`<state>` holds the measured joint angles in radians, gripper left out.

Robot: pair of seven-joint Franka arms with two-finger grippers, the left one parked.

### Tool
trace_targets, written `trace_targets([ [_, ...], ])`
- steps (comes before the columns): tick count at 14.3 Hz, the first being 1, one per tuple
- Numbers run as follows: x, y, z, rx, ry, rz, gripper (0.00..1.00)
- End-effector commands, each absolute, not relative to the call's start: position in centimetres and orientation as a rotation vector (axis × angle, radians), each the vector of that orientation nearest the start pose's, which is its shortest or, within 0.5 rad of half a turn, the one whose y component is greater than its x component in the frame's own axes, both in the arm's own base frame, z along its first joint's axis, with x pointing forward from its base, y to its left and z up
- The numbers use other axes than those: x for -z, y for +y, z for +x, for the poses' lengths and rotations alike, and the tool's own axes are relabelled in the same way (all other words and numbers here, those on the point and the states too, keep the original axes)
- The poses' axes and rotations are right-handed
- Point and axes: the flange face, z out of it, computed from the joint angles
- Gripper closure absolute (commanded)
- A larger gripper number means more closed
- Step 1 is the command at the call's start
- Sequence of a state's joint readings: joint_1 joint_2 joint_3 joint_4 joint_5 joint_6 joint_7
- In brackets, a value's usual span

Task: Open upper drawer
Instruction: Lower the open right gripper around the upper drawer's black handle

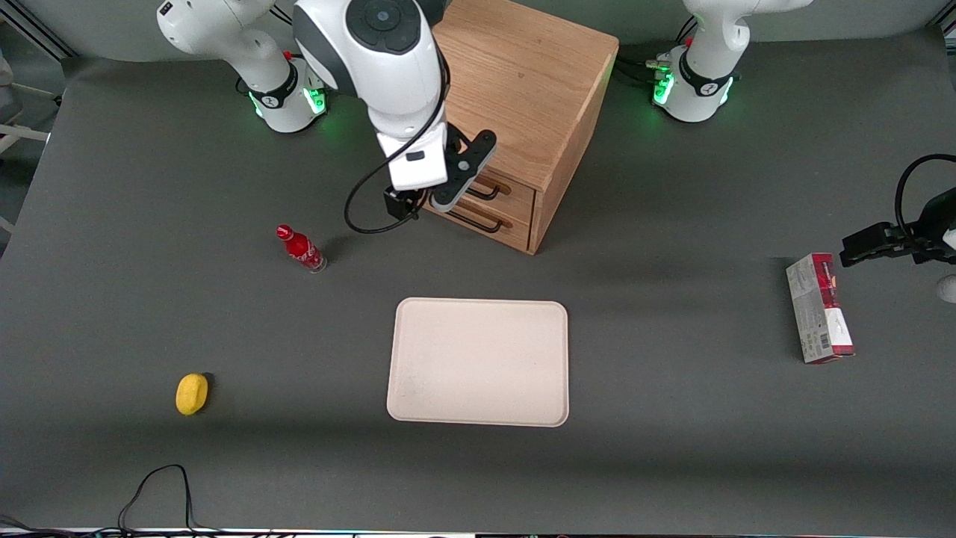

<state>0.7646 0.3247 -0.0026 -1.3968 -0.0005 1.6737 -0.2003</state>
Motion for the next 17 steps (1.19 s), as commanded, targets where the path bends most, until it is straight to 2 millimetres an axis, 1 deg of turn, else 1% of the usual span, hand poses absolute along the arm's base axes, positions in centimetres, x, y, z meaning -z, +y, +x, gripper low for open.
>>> trace_targets([
  [1,-51.6,46.0,47.0,-0.081,-1.547,-2.711,0.00],
  [3,-51.9,45.2,47.3,-0.110,-1.564,-2.636,0.00],
  [5,-52.0,44.6,47.6,-0.117,-1.568,-2.606,0.00],
  [8,-51.4,44.6,47.1,-0.154,-1.559,-2.541,0.00],
  [9,-51.2,44.0,47.3,-0.160,-1.539,-2.545,0.00],
  [10,-51.0,43.9,47.3,-0.165,-1.536,-2.546,0.00],
  [13,-49.7,44.1,47.0,-0.181,-1.543,-2.545,0.00],
  [17,-47.1,43.8,46.7,-0.169,-1.532,-2.559,0.00],
])
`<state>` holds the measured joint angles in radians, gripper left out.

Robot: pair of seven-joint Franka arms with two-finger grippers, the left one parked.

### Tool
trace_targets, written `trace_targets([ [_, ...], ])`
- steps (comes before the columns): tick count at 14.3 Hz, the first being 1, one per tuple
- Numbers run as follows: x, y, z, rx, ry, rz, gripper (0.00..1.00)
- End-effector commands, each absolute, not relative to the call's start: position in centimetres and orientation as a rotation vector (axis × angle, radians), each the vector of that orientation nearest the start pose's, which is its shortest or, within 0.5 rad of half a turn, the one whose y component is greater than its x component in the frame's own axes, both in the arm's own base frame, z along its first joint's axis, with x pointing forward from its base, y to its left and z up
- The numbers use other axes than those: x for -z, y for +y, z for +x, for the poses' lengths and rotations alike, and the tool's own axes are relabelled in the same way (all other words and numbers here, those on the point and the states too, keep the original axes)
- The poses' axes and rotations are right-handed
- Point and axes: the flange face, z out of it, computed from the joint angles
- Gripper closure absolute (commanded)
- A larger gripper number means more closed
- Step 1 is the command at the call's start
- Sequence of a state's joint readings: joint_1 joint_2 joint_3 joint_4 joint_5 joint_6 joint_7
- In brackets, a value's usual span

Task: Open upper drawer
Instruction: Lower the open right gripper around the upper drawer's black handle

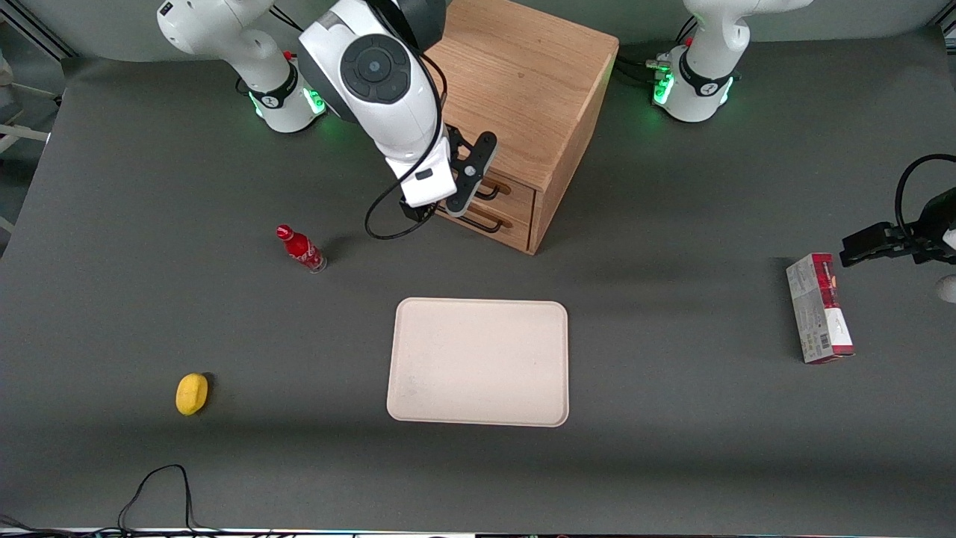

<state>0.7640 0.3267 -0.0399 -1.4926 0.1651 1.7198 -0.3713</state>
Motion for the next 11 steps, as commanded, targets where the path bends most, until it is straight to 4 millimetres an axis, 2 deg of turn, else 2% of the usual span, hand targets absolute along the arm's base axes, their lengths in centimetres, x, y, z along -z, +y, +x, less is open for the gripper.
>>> trace_targets([
  [1,-46.5,43.7,46.6,-0.175,-1.531,-2.562,0.00],
  [6,-45.1,43.6,46.5,-0.181,-1.532,-2.569,0.00],
  [11,-42.9,43.5,46.5,-0.194,-1.527,-2.578,0.00],
])
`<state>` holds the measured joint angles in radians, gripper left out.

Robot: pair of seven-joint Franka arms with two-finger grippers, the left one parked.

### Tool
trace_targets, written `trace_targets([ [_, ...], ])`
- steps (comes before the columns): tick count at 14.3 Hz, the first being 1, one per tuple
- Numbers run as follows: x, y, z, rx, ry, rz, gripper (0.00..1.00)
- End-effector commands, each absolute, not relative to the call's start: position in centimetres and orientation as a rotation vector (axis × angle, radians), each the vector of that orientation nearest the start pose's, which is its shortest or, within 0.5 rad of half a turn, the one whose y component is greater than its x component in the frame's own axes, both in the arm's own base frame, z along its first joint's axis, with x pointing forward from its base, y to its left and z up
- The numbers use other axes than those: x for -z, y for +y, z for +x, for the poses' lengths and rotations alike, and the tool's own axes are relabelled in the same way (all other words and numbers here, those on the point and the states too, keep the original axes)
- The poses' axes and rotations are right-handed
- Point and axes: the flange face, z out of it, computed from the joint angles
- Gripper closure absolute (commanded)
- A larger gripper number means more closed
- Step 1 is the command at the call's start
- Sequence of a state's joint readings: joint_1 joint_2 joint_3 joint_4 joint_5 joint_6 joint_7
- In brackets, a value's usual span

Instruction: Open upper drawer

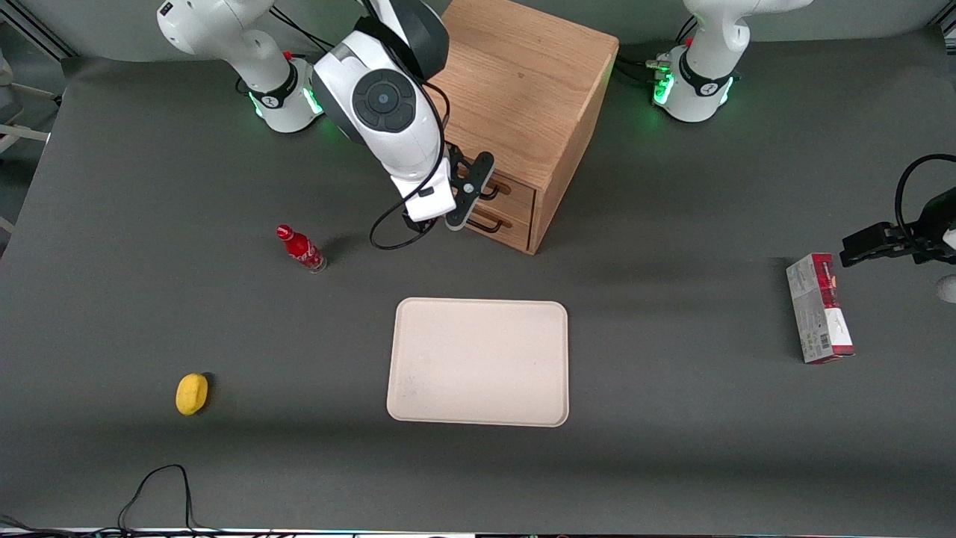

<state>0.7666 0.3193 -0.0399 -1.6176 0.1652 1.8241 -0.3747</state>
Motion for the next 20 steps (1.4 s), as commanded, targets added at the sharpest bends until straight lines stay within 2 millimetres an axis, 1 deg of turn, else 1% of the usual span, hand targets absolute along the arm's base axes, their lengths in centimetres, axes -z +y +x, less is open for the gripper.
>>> trace_targets([
  [1,-42.7,43.5,46.5,-0.193,-1.528,-2.580,0.00],
  [8,-41.4,43.4,46.5,-0.190,-1.574,-2.561,0.00],
  [10,-41.5,43.3,46.6,-0.173,-1.648,-2.508,0.00],
  [14,-41.0,43.3,46.9,-0.164,-1.692,-2.491,0.00],
  [16,-41.1,43.2,47.2,-0.144,-1.756,-2.448,0.00],
  [20,-41.3,43.3,47.2,-0.133,-1.779,-2.428,0.00],
])
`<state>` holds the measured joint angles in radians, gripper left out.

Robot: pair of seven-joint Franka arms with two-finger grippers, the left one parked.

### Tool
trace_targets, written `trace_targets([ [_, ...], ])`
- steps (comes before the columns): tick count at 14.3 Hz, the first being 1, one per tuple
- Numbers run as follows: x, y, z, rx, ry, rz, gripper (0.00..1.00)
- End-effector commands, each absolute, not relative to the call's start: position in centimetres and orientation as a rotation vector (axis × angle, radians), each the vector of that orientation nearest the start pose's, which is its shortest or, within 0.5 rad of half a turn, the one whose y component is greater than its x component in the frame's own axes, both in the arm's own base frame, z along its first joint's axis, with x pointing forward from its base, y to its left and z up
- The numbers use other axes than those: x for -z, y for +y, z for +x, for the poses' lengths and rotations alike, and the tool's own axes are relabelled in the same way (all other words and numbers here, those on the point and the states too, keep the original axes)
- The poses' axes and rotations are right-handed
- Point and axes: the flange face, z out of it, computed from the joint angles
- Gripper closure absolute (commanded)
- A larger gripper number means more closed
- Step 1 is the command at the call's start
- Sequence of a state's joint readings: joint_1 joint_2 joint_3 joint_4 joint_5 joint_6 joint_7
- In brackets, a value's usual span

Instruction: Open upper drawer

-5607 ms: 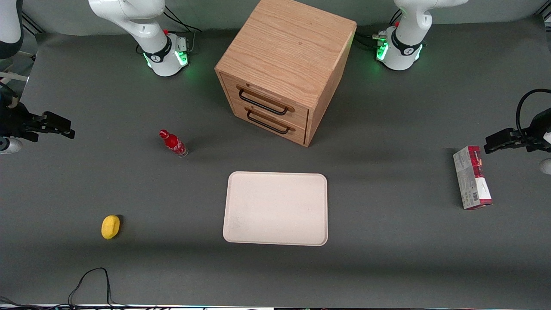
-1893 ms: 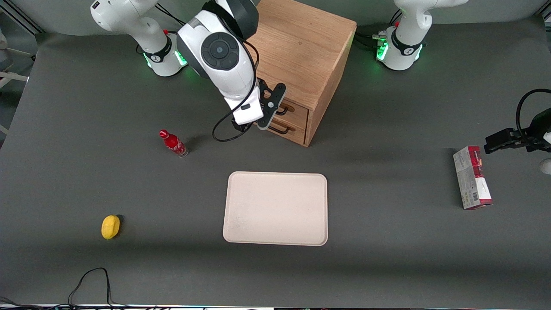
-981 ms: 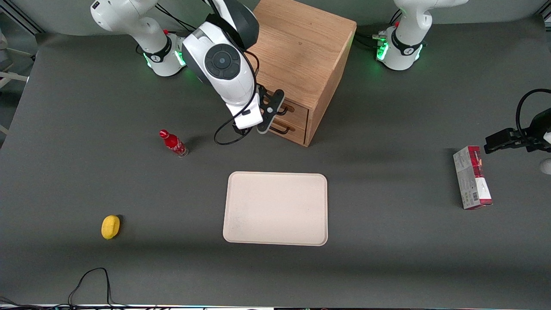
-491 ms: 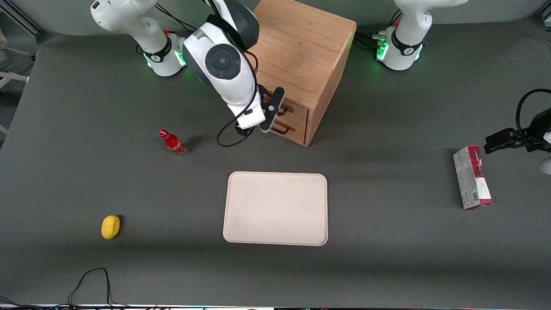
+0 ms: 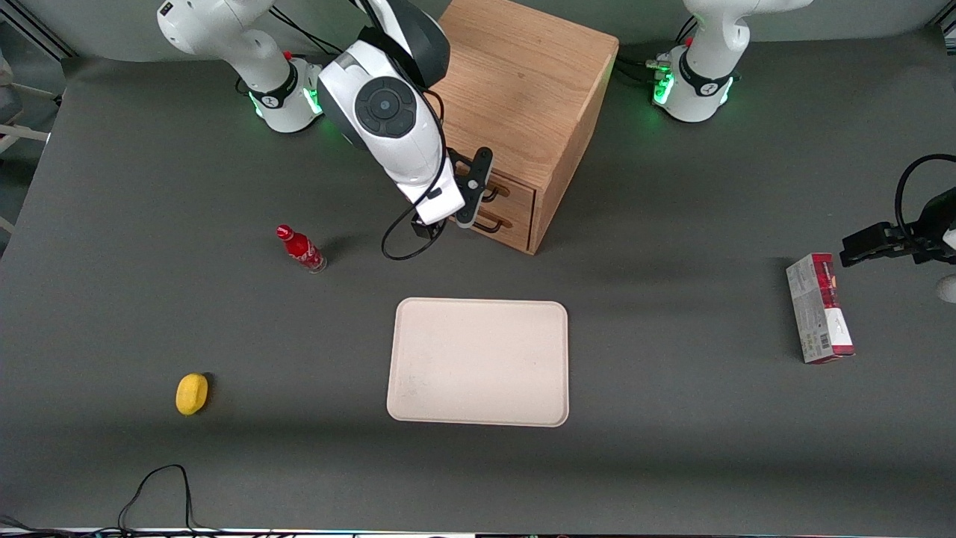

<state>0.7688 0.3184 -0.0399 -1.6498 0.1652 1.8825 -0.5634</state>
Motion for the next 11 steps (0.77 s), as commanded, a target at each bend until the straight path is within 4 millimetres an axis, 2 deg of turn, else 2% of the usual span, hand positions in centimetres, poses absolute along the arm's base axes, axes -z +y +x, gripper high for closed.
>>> trace_targets([
  [1,-41.6,43.5,47.3,-0.119,-1.780,-2.426,0.00],
  [7,-42.8,43.7,47.0,-0.106,-1.770,-2.395,0.00],
  [11,-42.3,43.9,47.0,-0.110,-1.755,-2.386,0.00],
])
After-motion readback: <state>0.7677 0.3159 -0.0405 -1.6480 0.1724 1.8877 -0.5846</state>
